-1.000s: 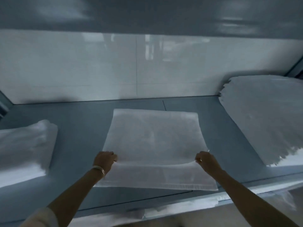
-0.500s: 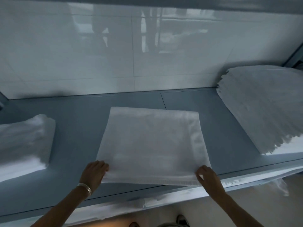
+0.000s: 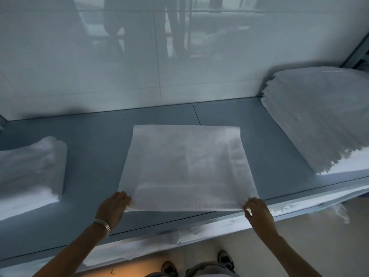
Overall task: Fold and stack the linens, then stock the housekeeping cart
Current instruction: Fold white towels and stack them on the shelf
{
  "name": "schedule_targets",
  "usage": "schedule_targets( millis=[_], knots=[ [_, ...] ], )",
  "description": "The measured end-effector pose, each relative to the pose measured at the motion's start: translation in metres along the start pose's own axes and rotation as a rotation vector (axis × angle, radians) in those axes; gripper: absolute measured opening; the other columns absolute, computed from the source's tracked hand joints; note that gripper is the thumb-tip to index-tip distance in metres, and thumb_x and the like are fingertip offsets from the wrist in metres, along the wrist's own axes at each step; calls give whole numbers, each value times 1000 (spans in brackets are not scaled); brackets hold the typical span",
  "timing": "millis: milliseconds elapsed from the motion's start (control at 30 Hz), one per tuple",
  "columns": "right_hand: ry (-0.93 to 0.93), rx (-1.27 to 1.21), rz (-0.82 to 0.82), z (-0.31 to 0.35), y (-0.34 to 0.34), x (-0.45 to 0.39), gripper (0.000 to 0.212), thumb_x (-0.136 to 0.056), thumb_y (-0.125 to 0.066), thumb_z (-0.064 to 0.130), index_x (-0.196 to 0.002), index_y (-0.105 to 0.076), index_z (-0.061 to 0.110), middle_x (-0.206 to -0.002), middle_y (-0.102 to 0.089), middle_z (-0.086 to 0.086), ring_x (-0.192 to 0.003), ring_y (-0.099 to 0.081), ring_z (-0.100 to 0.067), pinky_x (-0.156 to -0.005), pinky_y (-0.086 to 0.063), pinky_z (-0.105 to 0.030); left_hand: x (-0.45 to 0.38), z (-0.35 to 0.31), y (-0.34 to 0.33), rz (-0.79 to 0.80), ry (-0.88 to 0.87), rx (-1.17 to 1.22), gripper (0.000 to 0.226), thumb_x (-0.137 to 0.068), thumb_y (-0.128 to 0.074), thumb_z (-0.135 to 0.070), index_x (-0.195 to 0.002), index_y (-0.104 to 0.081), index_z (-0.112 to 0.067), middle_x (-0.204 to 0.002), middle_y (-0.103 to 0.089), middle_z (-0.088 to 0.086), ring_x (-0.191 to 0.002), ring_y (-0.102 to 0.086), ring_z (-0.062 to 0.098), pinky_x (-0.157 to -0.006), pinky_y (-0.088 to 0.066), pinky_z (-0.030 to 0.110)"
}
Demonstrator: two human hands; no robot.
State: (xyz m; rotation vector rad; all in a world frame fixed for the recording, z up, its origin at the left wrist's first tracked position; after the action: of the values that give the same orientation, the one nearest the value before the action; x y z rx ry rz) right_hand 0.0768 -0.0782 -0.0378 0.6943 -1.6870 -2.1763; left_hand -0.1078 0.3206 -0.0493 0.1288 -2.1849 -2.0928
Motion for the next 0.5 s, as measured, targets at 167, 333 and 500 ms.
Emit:
schedule_targets(
  millis=[167, 333, 500],
  knots=[
    [39, 50, 71, -8, 4, -9, 39, -39, -92, -3, -64, -68, 14, -78, -69, -6, -71, -69, -25, -52, -56, -29, -2, 0, -5, 142, -36, 53, 56, -30, -88, -7, -67, -50, -26, -69, -54, -4, -63, -56, 15, -37, -45, 22],
    [-11, 213, 209, -21, 7, -26, 36, -32, -91, 4, -48, -61, 15, -48, -57, 1, -38, -58, -20, -36, -49, -28, -19, -7, 9, 434, -31, -1, 20, -88, -57, -37, -107, -62, -34, -121, -57, -10, -117, -51, 11, -96, -41, 23],
    [202, 170, 128, 91, 1, -54, 23, -57, -69, 13, -79, -73, 10, -85, -69, -15, -76, -70, -33, -56, -58, -46, -69, -27, 16, 290, -29, -38, 60, -94, -47, -43, -148, -21, -36, -158, -6, -5, -145, -11, 22, -116, -17, 42]
  ],
)
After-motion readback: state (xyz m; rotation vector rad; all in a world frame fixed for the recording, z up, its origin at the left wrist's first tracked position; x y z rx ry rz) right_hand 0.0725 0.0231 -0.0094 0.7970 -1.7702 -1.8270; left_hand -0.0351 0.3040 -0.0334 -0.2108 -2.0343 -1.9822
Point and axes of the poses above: each hand's wrist, its own x-axis away from the middle knuckle, its own y-axis out of the back of the hand, z = x × y, the point moved 9 cm from there along -x, towards the middle knuckle
